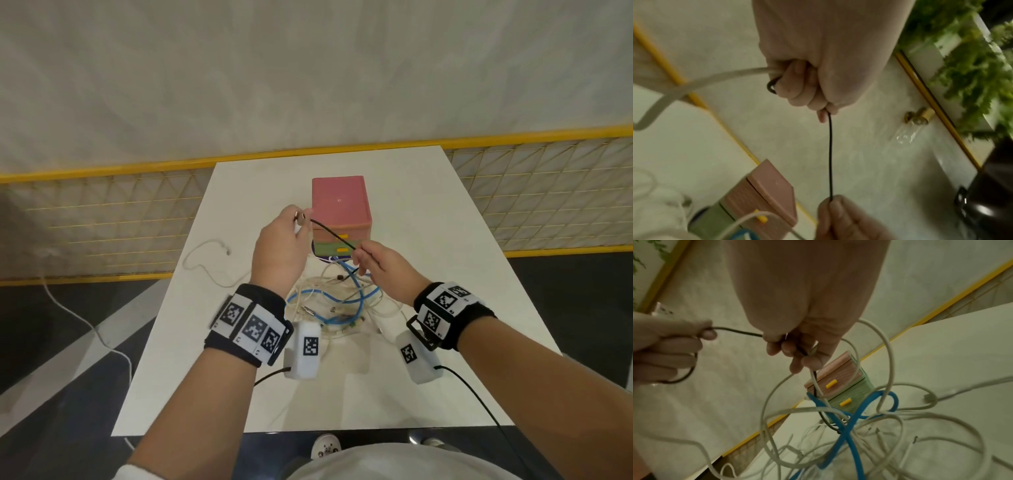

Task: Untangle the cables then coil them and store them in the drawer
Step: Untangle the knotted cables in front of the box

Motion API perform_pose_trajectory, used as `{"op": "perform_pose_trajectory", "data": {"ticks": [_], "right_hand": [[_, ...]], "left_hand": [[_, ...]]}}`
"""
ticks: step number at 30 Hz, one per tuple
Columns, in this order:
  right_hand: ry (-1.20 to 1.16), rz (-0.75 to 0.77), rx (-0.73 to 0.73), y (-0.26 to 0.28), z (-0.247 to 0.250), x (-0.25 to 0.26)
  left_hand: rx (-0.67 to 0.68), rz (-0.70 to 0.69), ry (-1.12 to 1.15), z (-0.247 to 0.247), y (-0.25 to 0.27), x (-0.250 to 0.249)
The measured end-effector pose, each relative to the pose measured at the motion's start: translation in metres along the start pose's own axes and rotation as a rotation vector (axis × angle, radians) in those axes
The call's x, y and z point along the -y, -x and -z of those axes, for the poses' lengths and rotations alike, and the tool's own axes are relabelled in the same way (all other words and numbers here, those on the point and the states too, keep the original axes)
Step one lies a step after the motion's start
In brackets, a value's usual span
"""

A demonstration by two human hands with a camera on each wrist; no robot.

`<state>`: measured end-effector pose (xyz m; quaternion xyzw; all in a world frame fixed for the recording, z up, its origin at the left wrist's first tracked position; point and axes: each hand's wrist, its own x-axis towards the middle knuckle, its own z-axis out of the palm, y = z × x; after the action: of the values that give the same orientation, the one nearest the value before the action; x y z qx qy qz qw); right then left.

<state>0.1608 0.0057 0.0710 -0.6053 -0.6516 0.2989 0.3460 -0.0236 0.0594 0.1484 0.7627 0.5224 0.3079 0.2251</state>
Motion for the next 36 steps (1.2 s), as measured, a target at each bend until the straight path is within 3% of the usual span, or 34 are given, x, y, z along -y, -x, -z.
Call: {"op": "perform_pose_trajectory", "data": {"ticks": [2,5,7,13,19,25,30,33,36], "right_hand": [[0.015,0.018,0.013,-0.002,0.0,0.004],[0.014,0.098,0.024,-0.001,-0.004,0.01],[0.009,0.136,0.016,0.001,-0.007,0.008],[0.048,0.046,0.0,0.006,-0.004,-0.022],[0.043,0.015,-0.003,0.002,-0.001,-0.022],[0.037,0.127,-0.029,0.002,-0.011,-0.015],[0.147,0.189,-0.005,0.006,-0.01,-0.029],[0.165,0.136,-0.03,0.006,-0.008,-0.035],[0.129,0.13,-0.034,0.006,-0.004,-0.031]], "left_hand": [[0.063,-0.053,-0.083,-0.006,0.005,0.0],[0.33,-0.196,-0.266,-0.024,0.019,-0.001],[0.403,-0.163,-0.262,-0.032,0.022,0.003],[0.141,-0.209,-0.073,-0.005,0.005,-0.007],[-0.047,-0.08,-0.014,0.003,-0.006,0.002],[0.298,-0.222,-0.322,-0.036,0.019,0.001],[0.412,-0.2,-0.165,-0.03,0.014,0.011],[0.47,-0.204,-0.116,-0.024,0.014,0.012],[0.435,-0.172,-0.009,-0.024,0.018,0.016]]}}
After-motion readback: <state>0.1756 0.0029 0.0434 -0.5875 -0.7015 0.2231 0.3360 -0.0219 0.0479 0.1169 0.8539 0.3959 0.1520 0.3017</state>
